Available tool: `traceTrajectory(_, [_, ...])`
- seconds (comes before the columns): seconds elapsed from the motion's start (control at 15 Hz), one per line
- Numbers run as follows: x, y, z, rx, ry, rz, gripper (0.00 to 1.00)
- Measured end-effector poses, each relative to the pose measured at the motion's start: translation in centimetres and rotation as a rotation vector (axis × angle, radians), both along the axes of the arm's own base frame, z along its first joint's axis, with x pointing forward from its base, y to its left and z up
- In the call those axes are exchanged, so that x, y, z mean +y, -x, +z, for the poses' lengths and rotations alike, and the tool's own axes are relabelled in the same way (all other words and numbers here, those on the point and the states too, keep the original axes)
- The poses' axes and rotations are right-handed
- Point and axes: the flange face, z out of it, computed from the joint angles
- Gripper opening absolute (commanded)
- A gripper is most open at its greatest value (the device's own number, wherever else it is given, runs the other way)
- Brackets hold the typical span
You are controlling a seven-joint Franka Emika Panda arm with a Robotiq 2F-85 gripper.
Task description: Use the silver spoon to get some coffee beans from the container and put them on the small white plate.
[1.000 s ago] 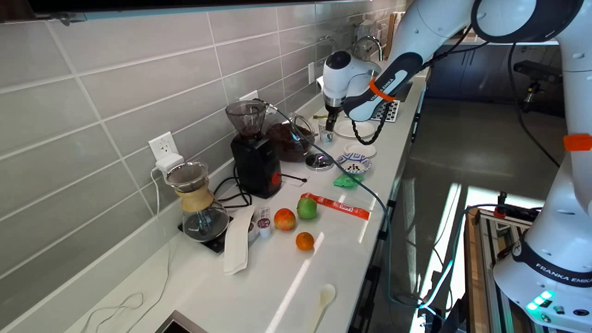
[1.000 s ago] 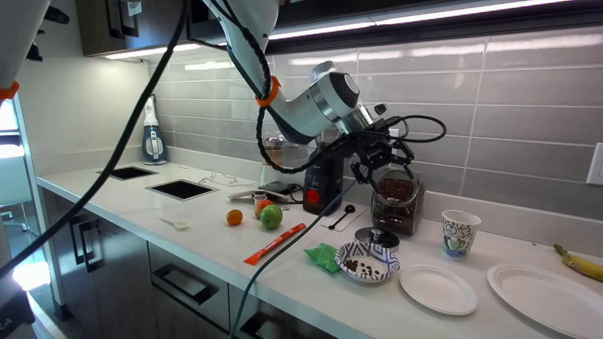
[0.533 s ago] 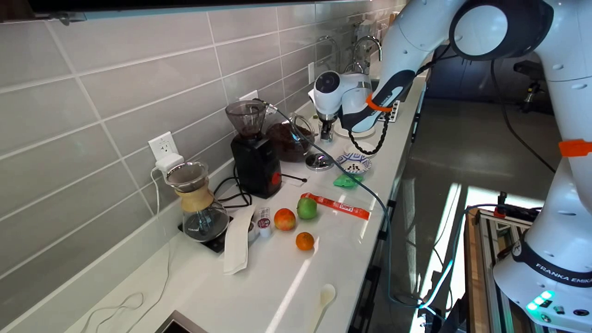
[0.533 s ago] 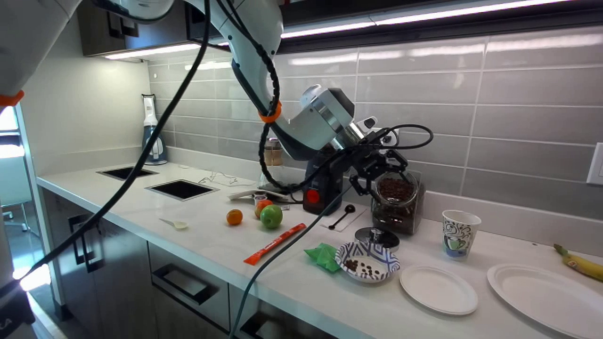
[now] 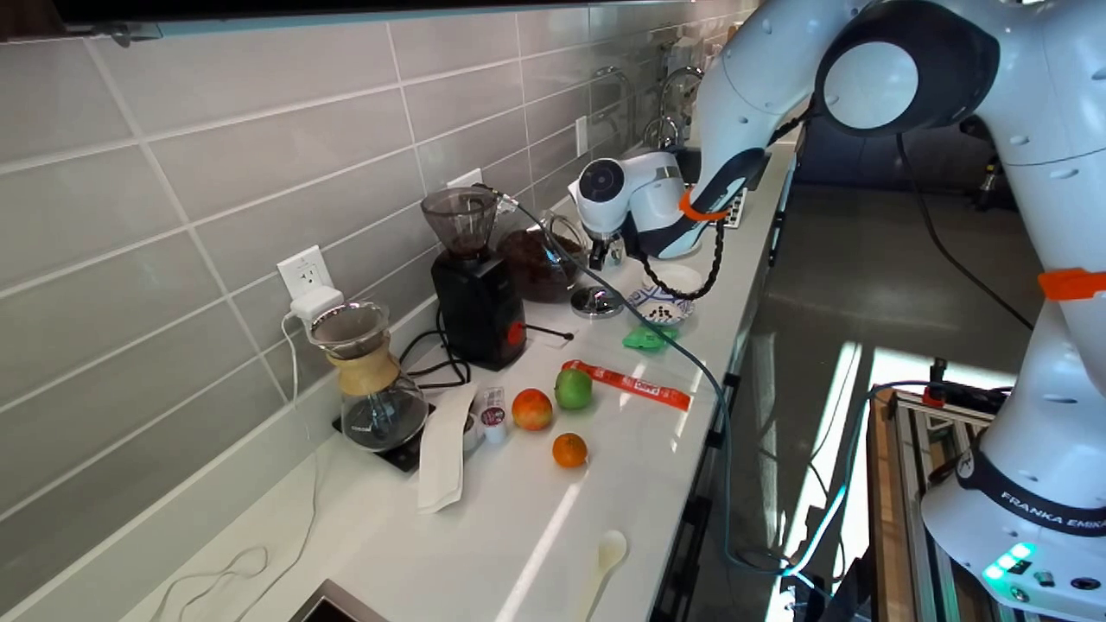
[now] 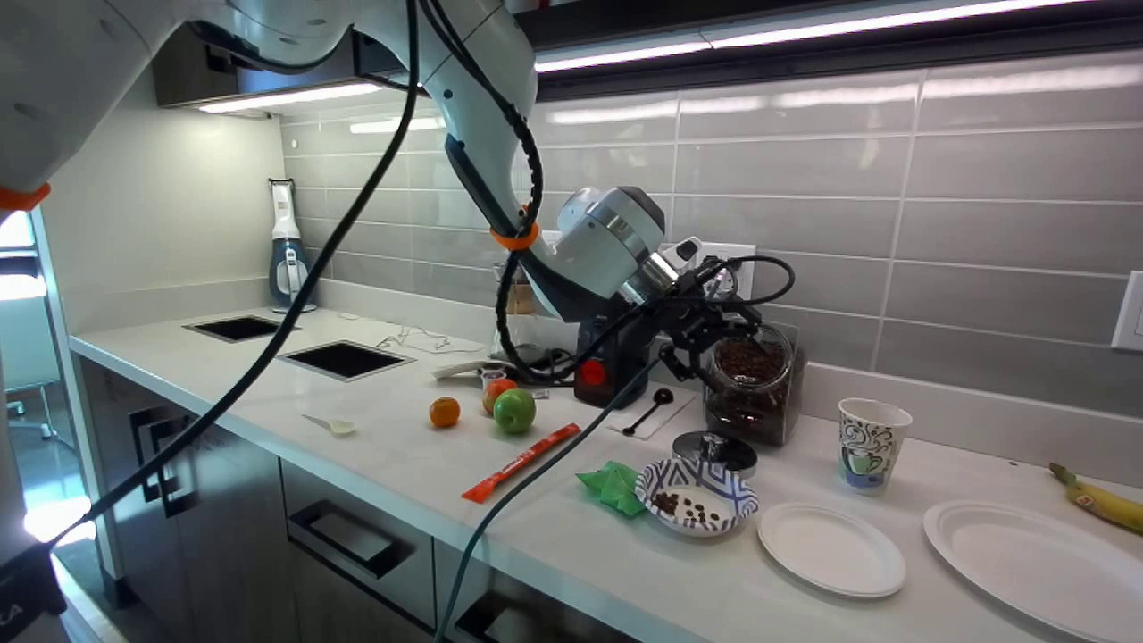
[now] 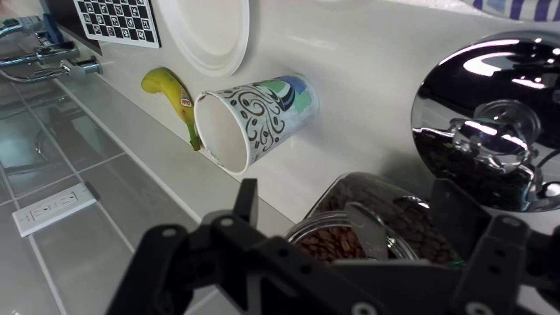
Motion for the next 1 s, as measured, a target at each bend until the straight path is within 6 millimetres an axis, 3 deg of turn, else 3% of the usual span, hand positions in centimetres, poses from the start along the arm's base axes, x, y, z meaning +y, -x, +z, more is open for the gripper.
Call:
traceTrajectory(0.53, [0.2,-1.8,-1.7,-0.031,0.065,0.023,0.99])
traceTrajectory(0.8, [0.3,-2.6,-2.0,-0.031,0.088,0.045,0.74])
traceTrajectory(0.87, [0.3,-2.8,-2.1,-0.031,0.092,0.050,0.75])
traceTrajectory(1.0, [0.4,-3.0,-2.4,-0.027,0.098,0.057,0.67])
